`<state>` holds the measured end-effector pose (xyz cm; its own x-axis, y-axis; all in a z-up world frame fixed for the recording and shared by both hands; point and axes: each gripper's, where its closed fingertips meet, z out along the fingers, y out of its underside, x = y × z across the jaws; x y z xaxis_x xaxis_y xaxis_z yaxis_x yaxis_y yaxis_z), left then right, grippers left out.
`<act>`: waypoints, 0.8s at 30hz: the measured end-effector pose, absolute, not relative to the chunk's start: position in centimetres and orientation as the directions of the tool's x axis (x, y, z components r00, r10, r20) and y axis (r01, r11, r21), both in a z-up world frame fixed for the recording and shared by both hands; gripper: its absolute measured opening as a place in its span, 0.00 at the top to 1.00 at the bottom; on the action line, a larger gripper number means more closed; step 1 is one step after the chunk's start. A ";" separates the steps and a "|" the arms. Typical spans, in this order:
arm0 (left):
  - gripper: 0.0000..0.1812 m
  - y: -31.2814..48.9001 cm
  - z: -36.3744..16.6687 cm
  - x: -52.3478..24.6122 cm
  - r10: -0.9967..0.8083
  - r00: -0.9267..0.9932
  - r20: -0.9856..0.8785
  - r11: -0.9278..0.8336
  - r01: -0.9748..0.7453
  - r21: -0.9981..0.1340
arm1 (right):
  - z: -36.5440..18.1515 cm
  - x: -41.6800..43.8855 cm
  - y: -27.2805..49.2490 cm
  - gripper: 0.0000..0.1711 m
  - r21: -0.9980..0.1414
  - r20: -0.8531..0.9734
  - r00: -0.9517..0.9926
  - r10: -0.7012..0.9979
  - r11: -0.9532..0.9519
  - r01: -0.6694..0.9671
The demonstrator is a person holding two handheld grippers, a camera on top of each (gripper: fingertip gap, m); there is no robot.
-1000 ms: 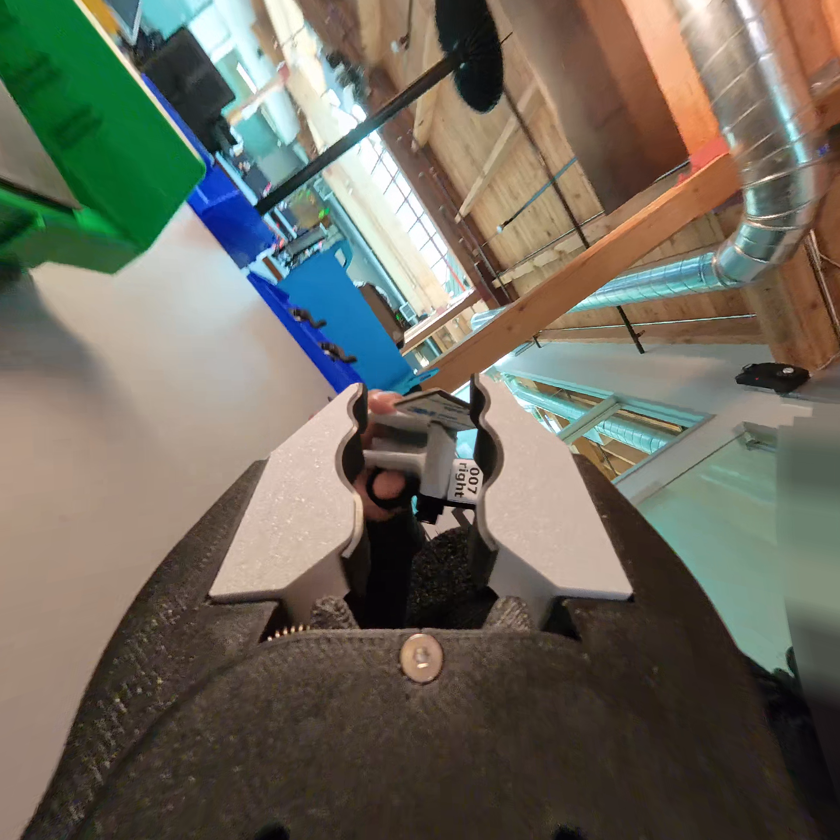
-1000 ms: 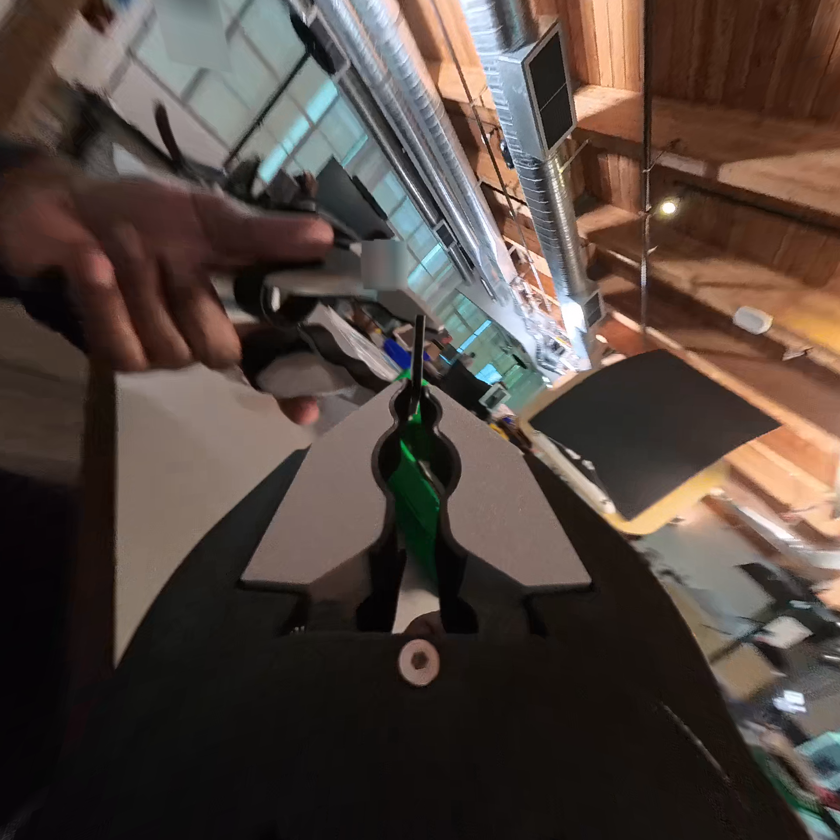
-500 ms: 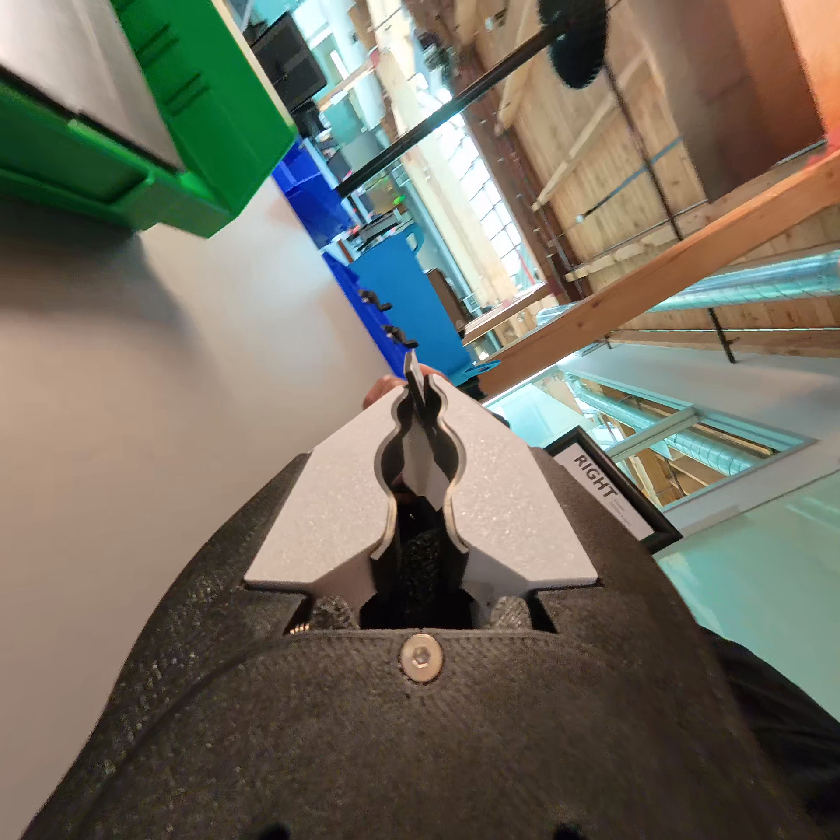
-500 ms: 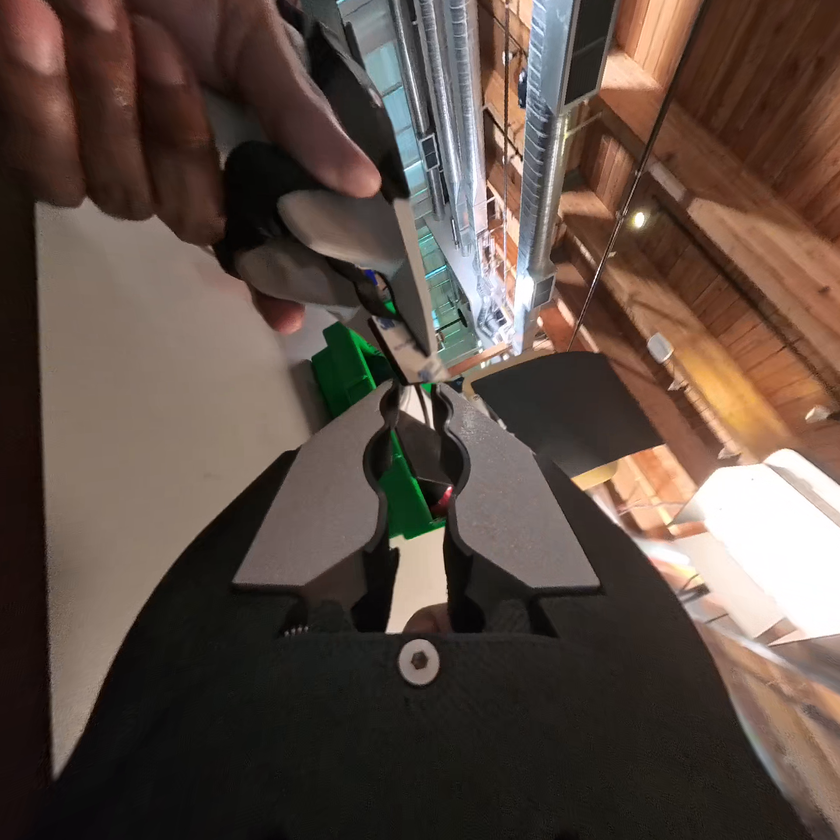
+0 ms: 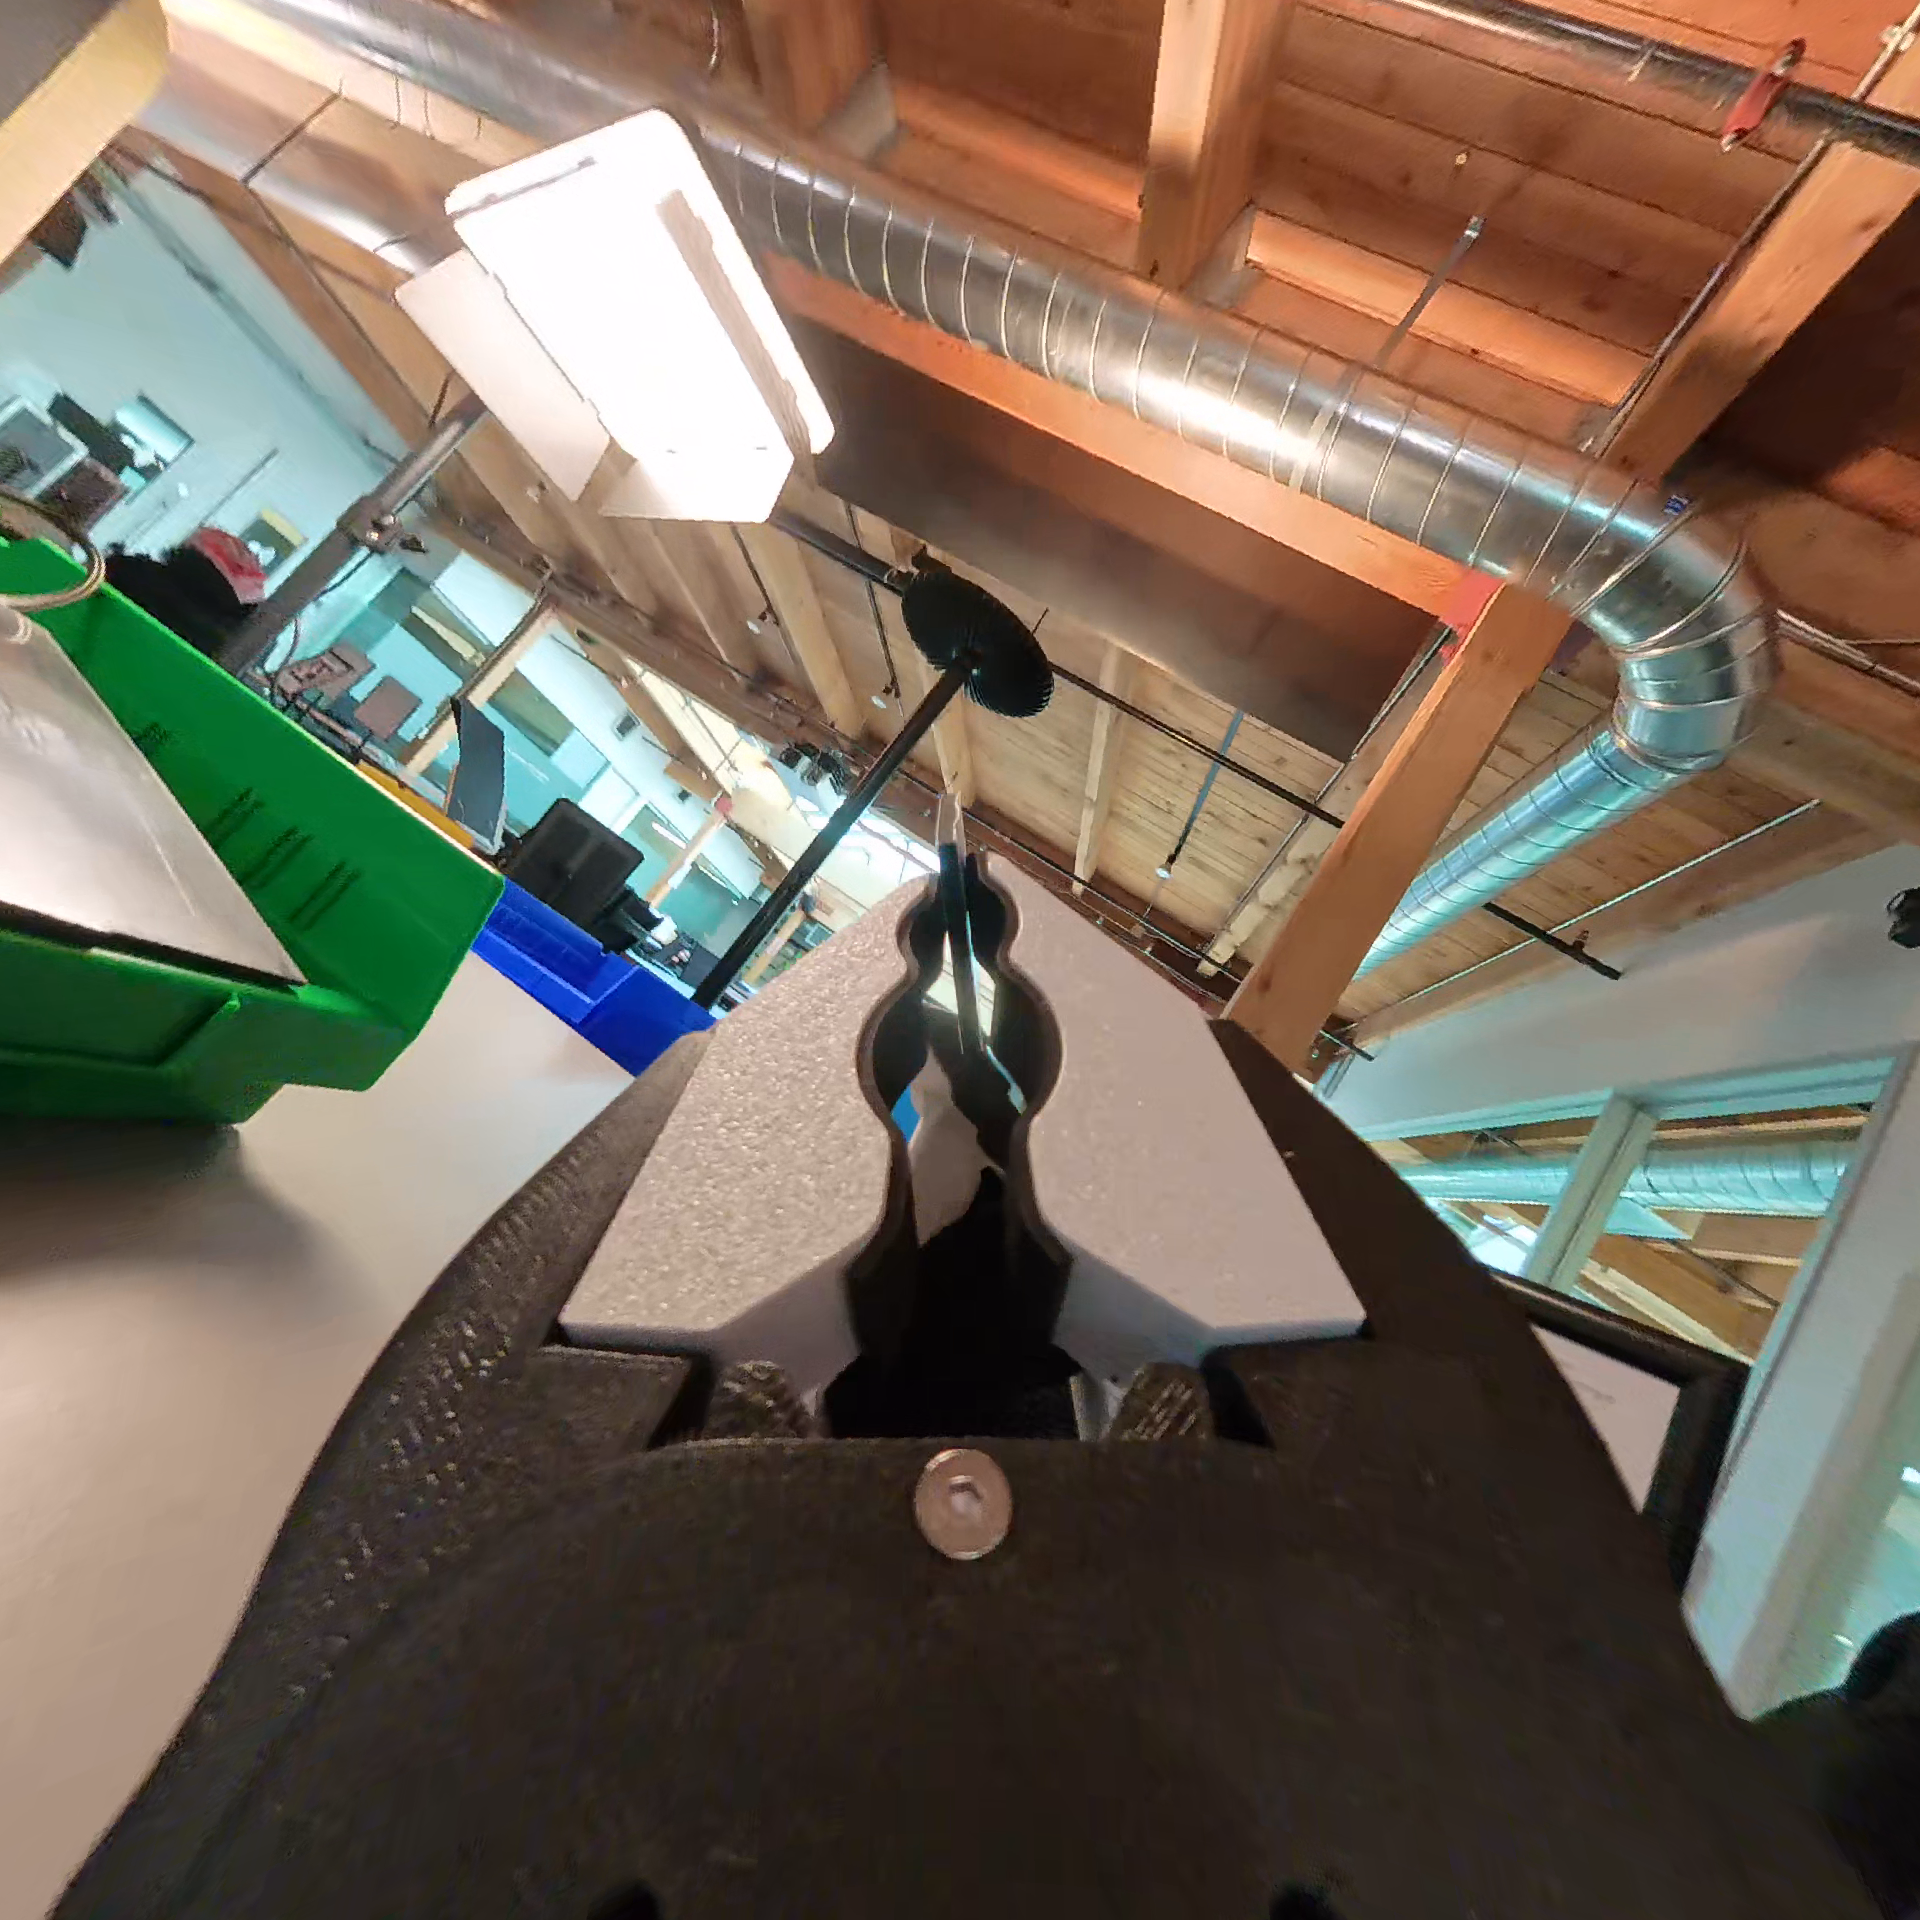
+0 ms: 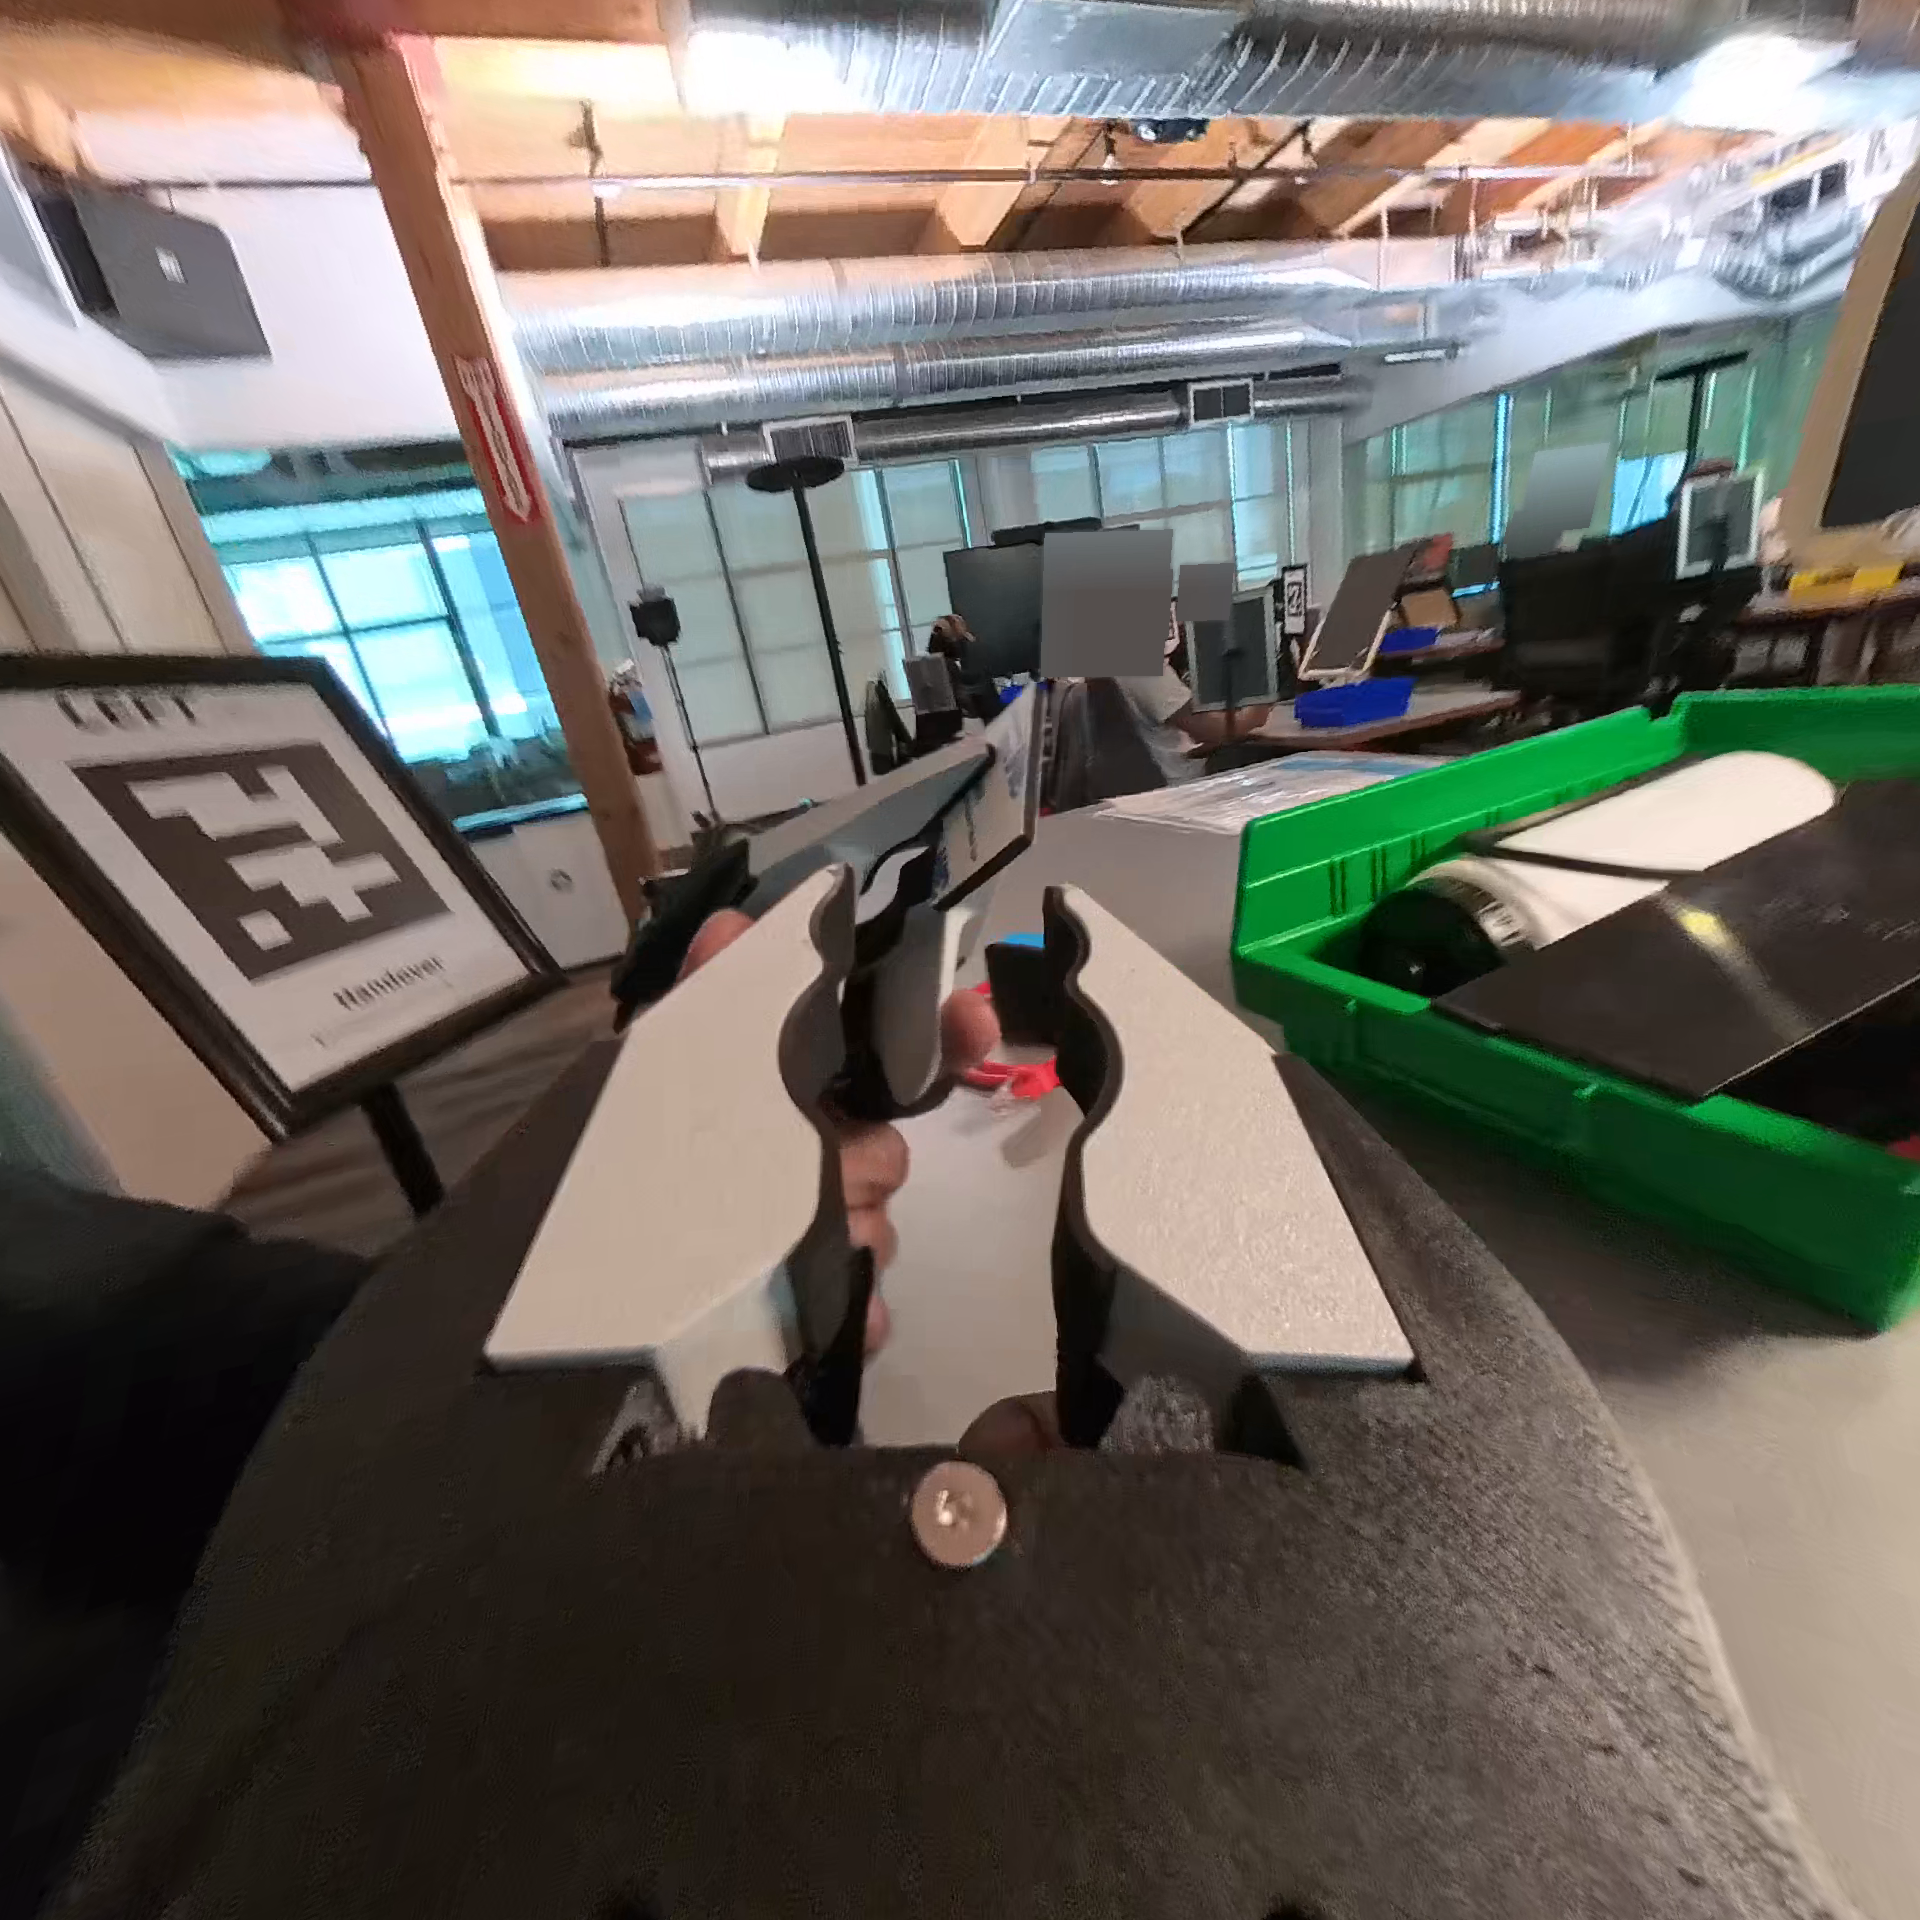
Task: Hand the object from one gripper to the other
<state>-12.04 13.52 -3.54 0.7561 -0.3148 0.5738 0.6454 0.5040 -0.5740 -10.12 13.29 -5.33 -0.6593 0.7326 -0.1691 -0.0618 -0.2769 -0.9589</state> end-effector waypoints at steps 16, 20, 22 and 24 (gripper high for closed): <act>0.80 15.5 -5.2 -11.6 -0.201 0.713 0.672 0.308 0.697 -0.648 | -4.3 -9.3 16.9 0.97 -0.901 0.328 -0.334 0.884 0.186 -0.393; 0.80 15.2 -5.0 -11.8 -0.231 0.587 0.776 0.227 0.808 -0.544 | -5.3 -8.6 16.4 0.97 -0.701 0.665 -0.147 0.733 0.543 -0.463; 0.80 15.5 -5.7 -11.5 -0.223 0.520 0.824 0.145 0.854 -0.500 | -6.0 -8.2 15.7 0.97 -0.589 0.769 -0.093 0.633 0.643 -0.489; 0.80 15.8 -6.2 -10.7 -0.250 0.457 0.853 0.053 0.887 -0.460 | -6.7 -8.1 15.2 0.97 -0.507 0.832 -0.061 0.552 0.710 -0.489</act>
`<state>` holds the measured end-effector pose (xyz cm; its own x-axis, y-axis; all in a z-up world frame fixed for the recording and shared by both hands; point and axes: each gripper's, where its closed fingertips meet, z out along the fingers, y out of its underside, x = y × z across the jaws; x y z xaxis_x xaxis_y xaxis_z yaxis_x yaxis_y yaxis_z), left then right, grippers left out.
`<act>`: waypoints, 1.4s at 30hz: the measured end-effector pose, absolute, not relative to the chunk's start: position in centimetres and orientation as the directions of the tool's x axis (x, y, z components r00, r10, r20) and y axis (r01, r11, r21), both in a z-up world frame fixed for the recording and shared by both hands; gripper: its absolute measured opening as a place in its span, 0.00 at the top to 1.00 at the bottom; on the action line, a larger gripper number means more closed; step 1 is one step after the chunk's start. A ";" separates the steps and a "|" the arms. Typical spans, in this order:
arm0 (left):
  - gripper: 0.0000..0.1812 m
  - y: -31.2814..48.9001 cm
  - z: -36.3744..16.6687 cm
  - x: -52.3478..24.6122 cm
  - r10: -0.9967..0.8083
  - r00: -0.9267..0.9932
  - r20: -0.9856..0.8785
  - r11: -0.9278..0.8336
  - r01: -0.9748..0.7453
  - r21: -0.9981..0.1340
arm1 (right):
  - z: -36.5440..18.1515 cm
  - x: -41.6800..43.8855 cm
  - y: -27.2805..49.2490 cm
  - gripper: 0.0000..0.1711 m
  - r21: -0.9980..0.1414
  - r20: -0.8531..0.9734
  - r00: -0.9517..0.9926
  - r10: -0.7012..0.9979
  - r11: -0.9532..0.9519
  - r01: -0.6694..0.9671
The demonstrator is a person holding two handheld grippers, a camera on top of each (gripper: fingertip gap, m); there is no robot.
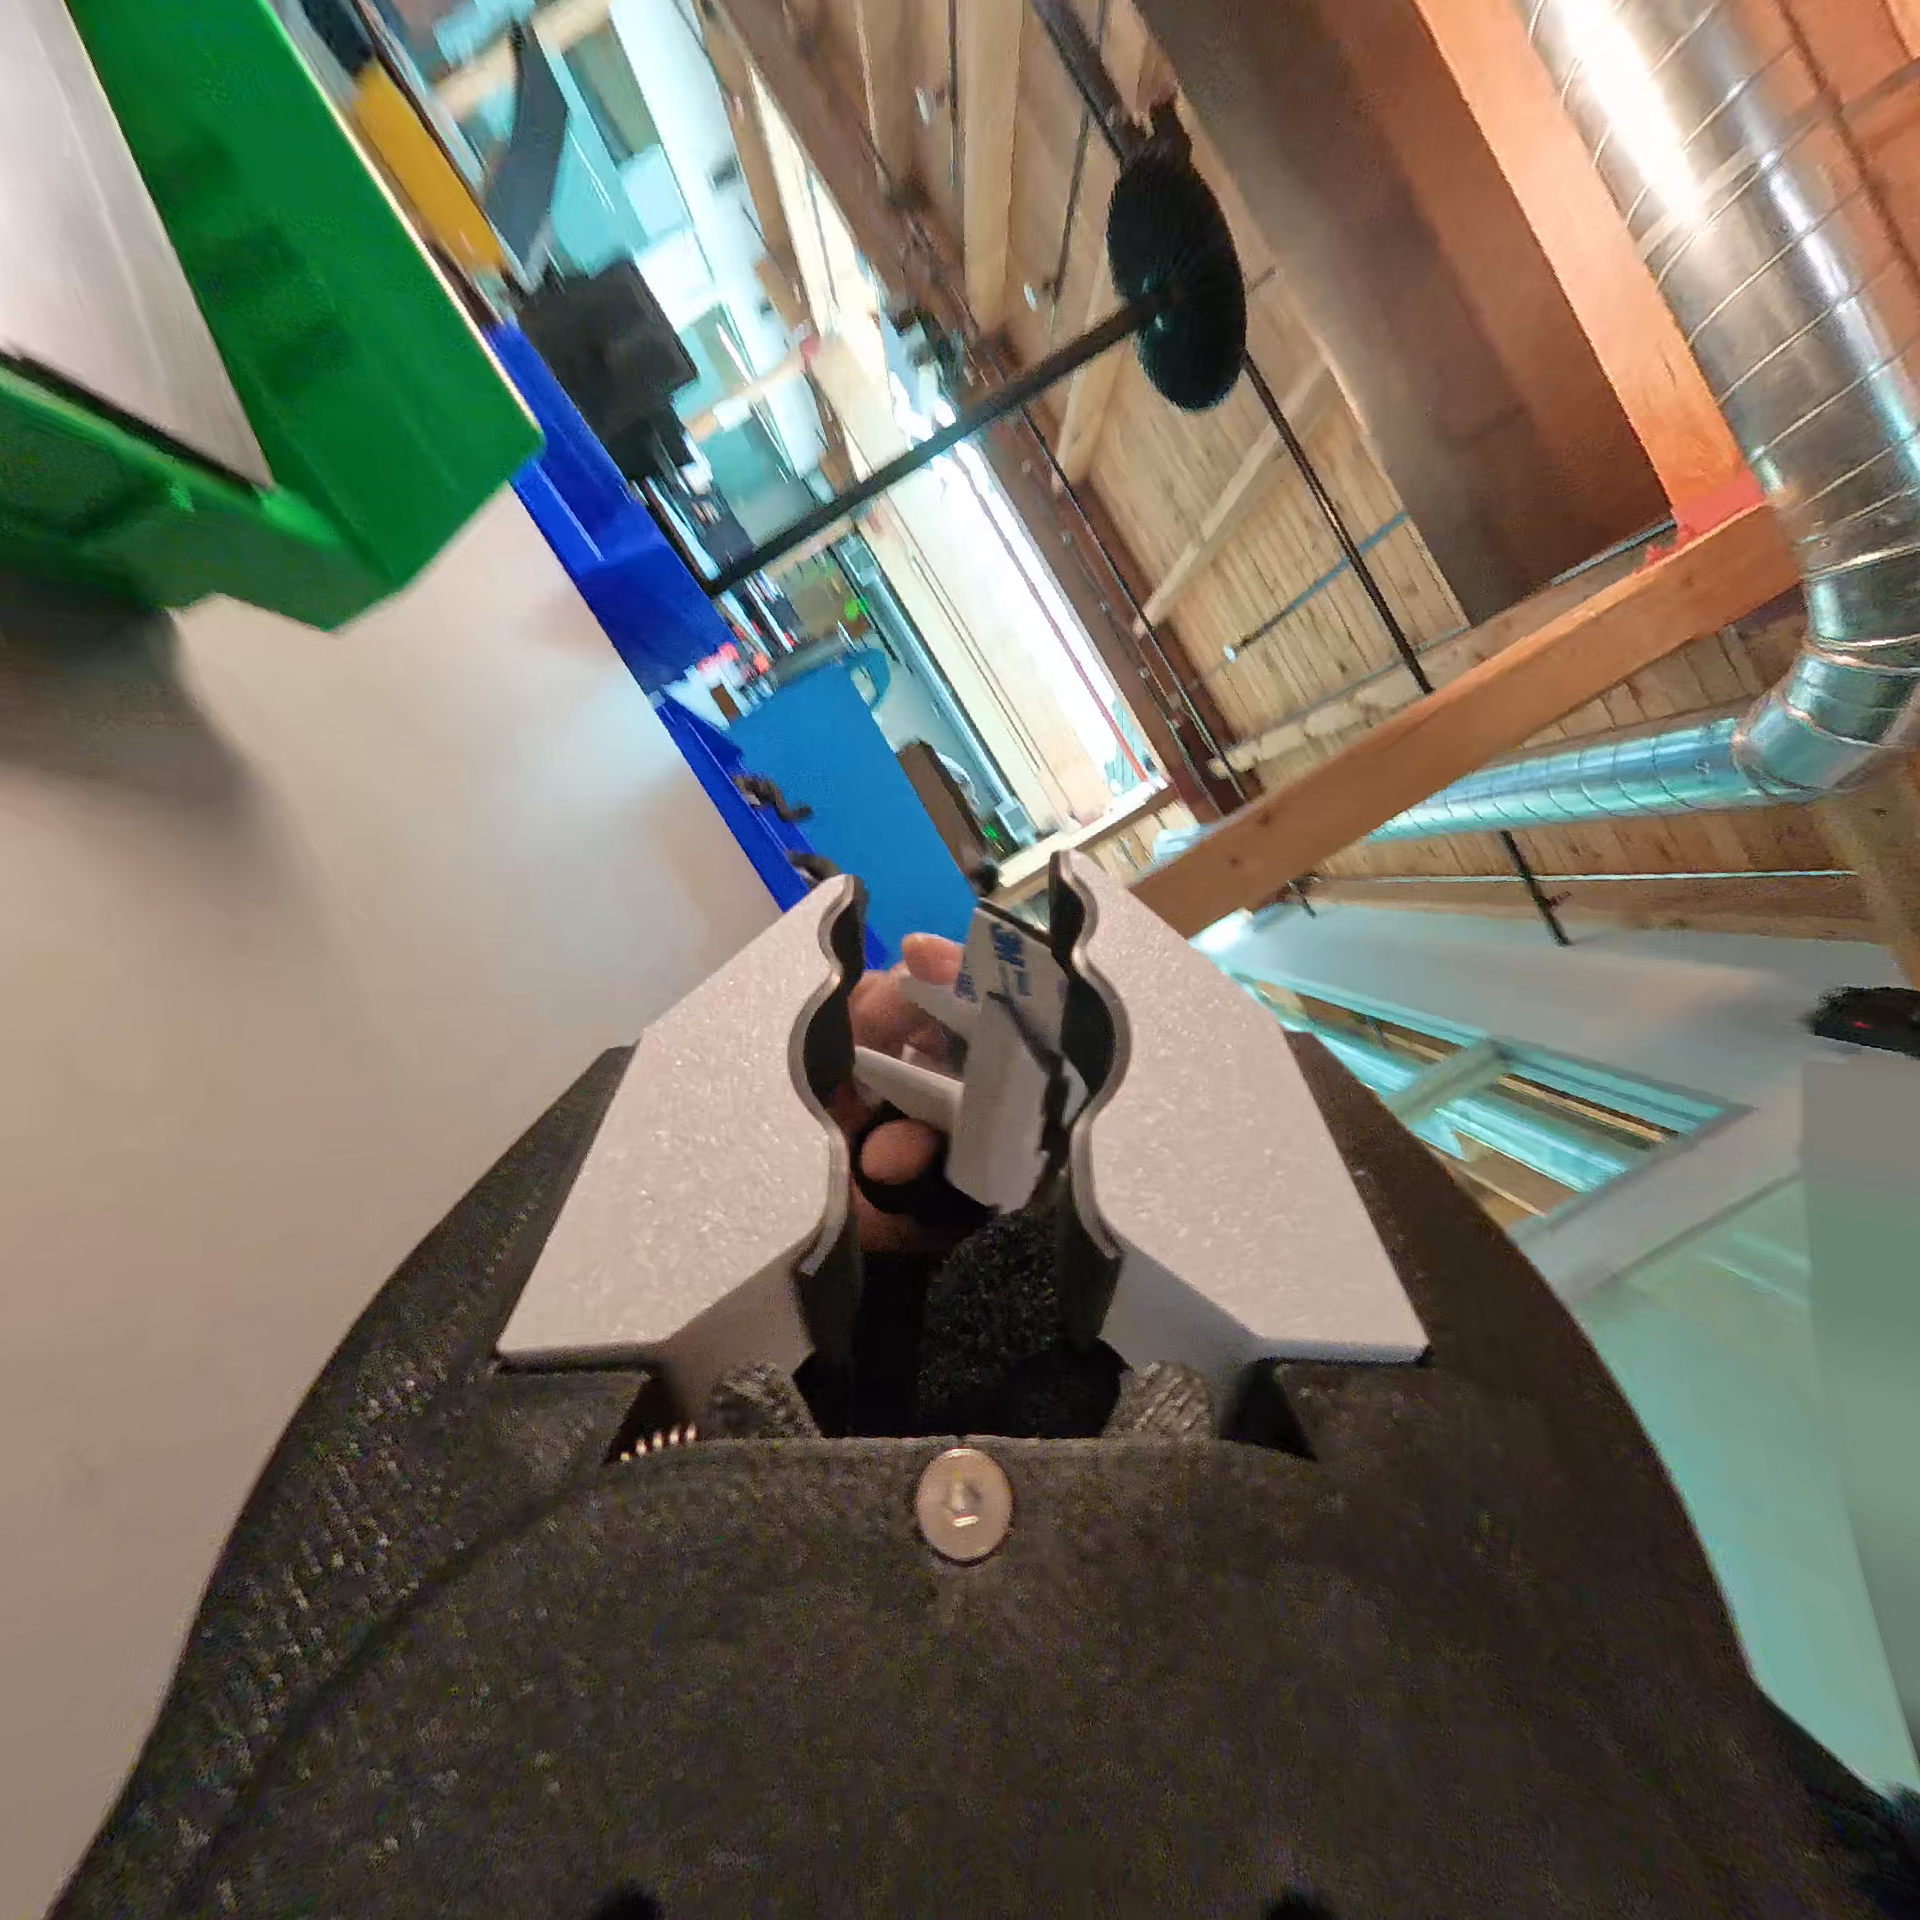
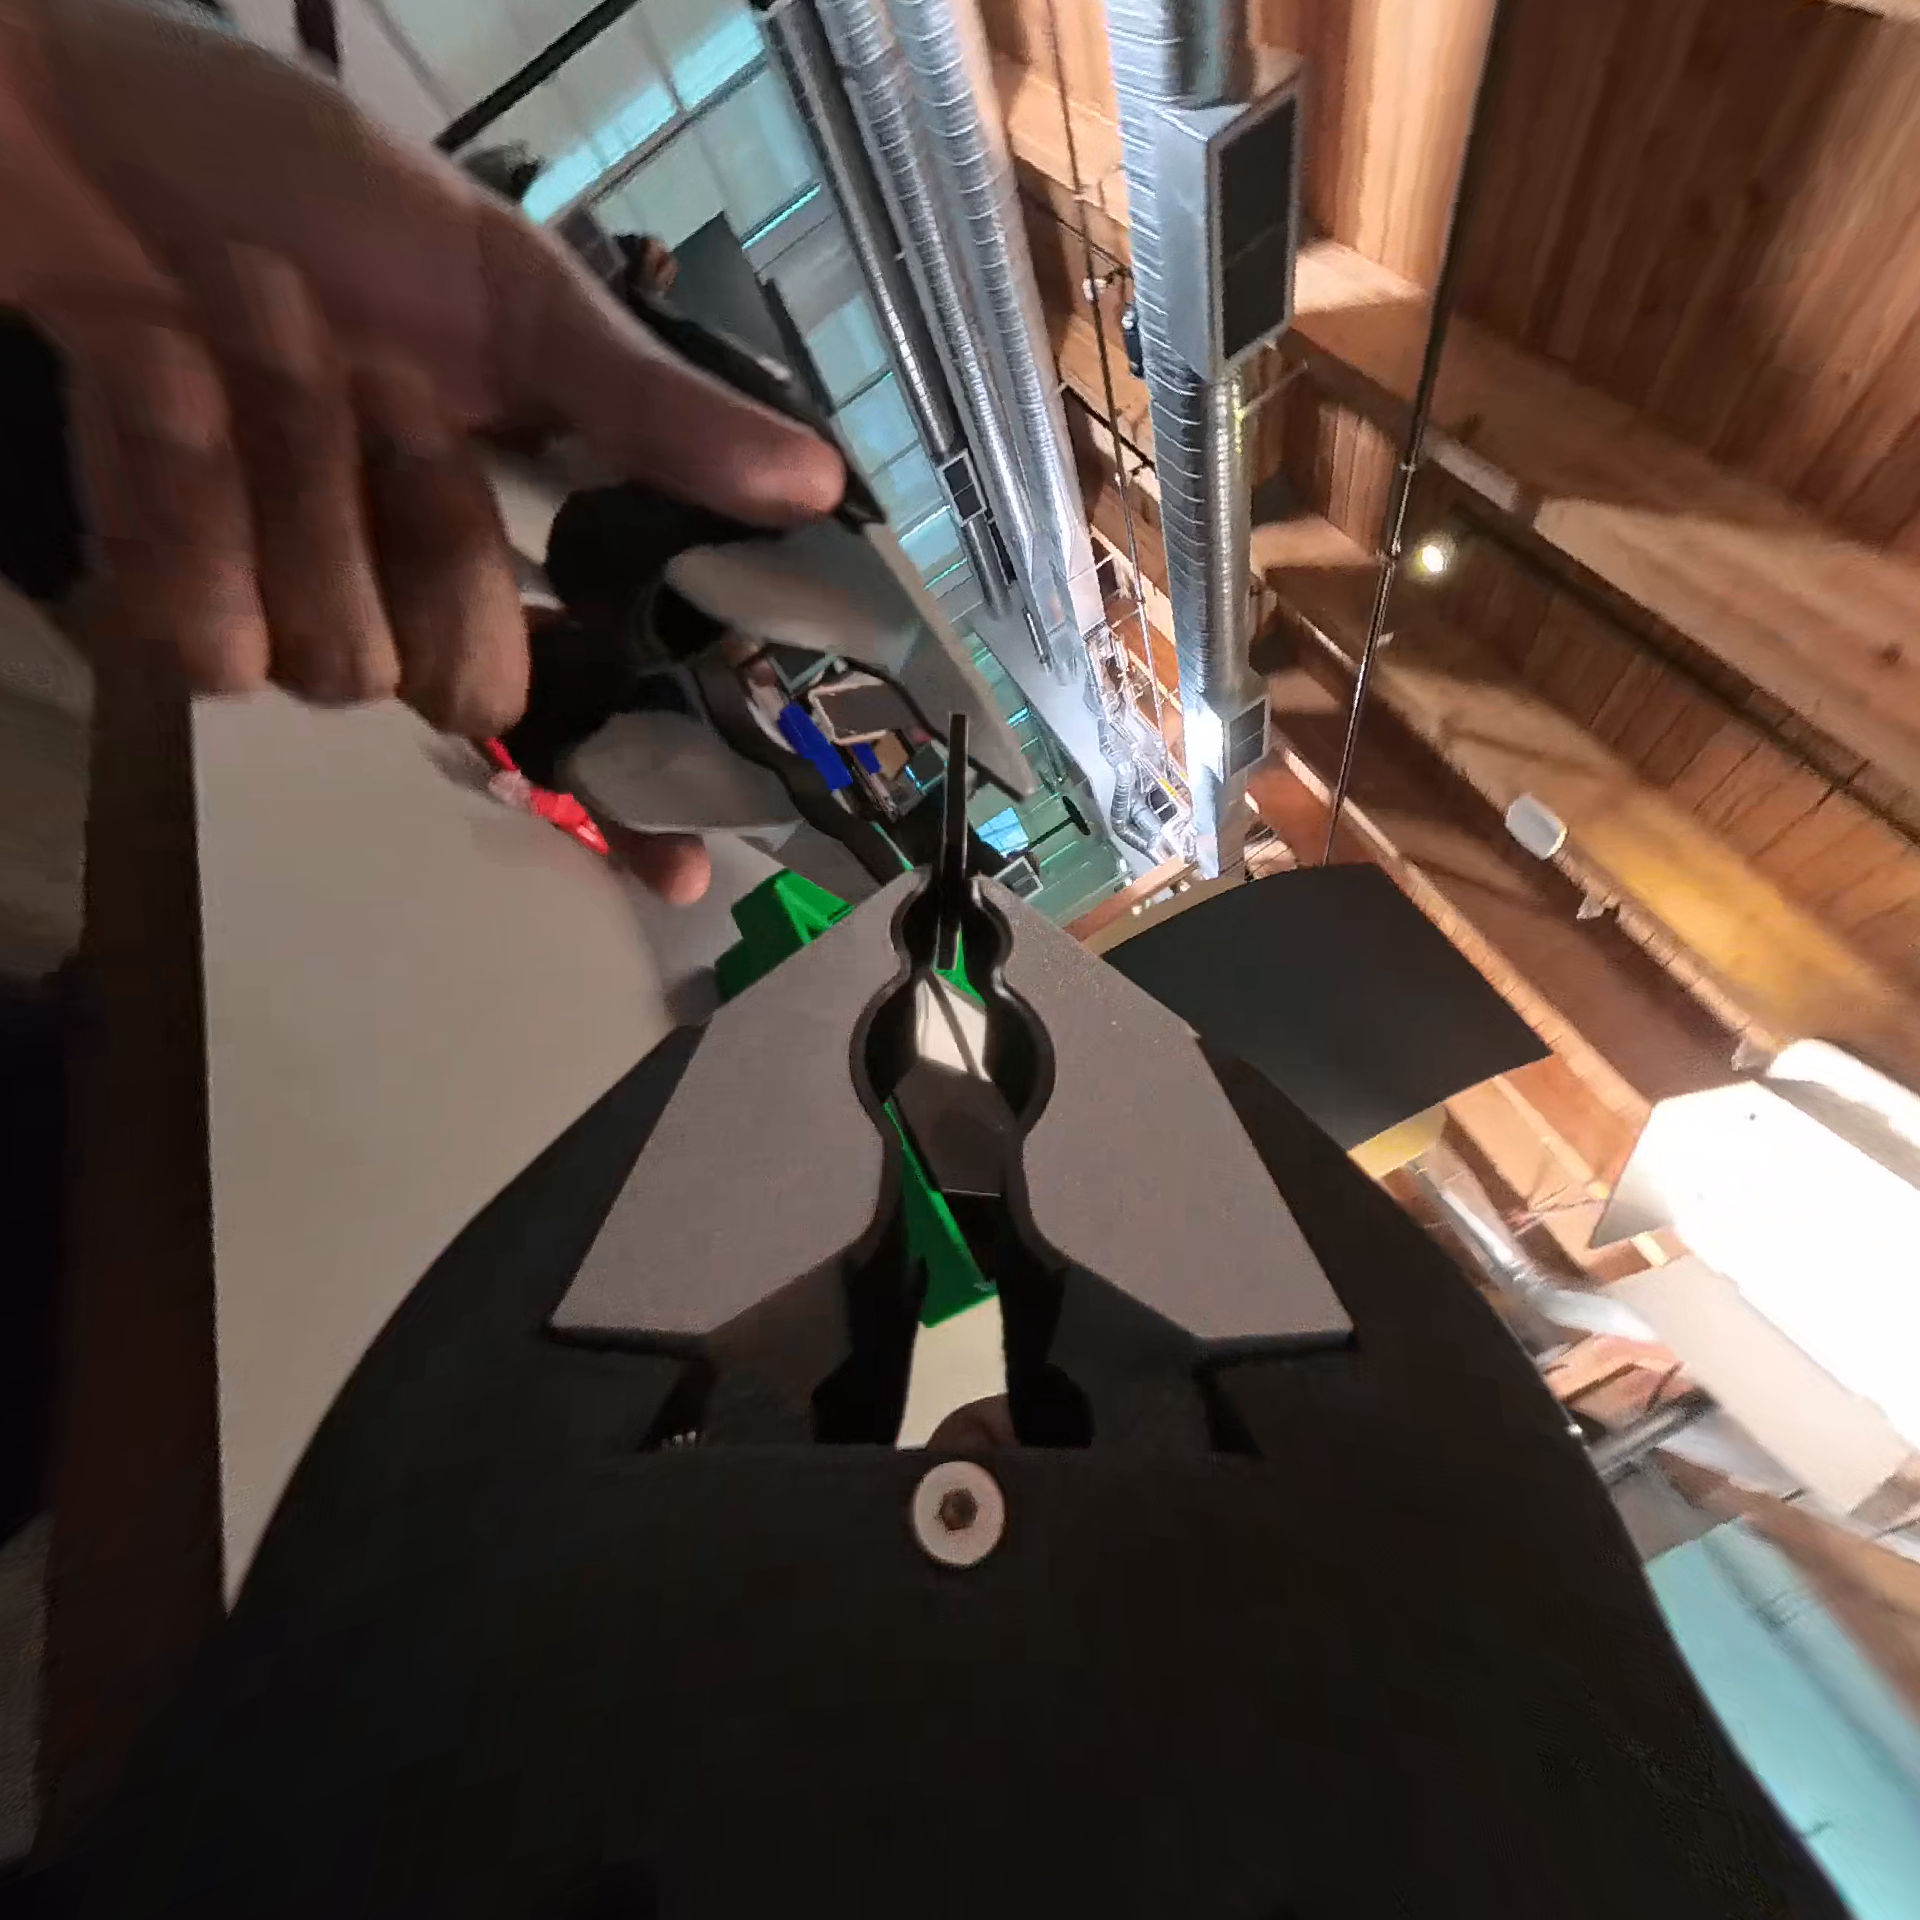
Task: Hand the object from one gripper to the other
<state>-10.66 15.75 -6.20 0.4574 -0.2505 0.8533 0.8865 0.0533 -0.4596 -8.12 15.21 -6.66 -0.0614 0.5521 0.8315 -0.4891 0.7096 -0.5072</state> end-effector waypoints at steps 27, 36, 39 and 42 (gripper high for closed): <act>0.97 16.4 -7.6 -11.0 -0.121 0.582 0.804 0.235 0.804 -0.547 | -7.8 -10.4 14.5 0.94 -0.328 0.883 0.225 0.412 0.885 -0.330; 0.79 15.2 -4.1 -10.2 -0.179 0.799 0.575 0.283 0.601 -0.747 | -4.1 -9.5 17.0 0.98 -0.904 0.308 -0.275 0.911 0.189 -0.385; 0.78 14.8 -3.7 -9.9 -0.187 0.851 0.491 0.272 0.525 -0.806 | -3.9 -9.2 16.5 0.97 -0.964 0.022 -0.527 0.849 -0.122 -0.237; 0.78 14.7 -4.0 -9.3 -0.184 0.902 0.390 0.242 0.426 -0.872 | -3.8 -8.5 15.5 0.97 -0.934 -0.223 -0.702 0.676 -0.355 -0.045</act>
<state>-9.26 14.68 -3.95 0.9023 -0.1840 0.3898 0.4260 0.2424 -0.8716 -8.47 15.54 -3.79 -0.7023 0.6760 -0.2230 -0.0448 -0.3546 -0.9339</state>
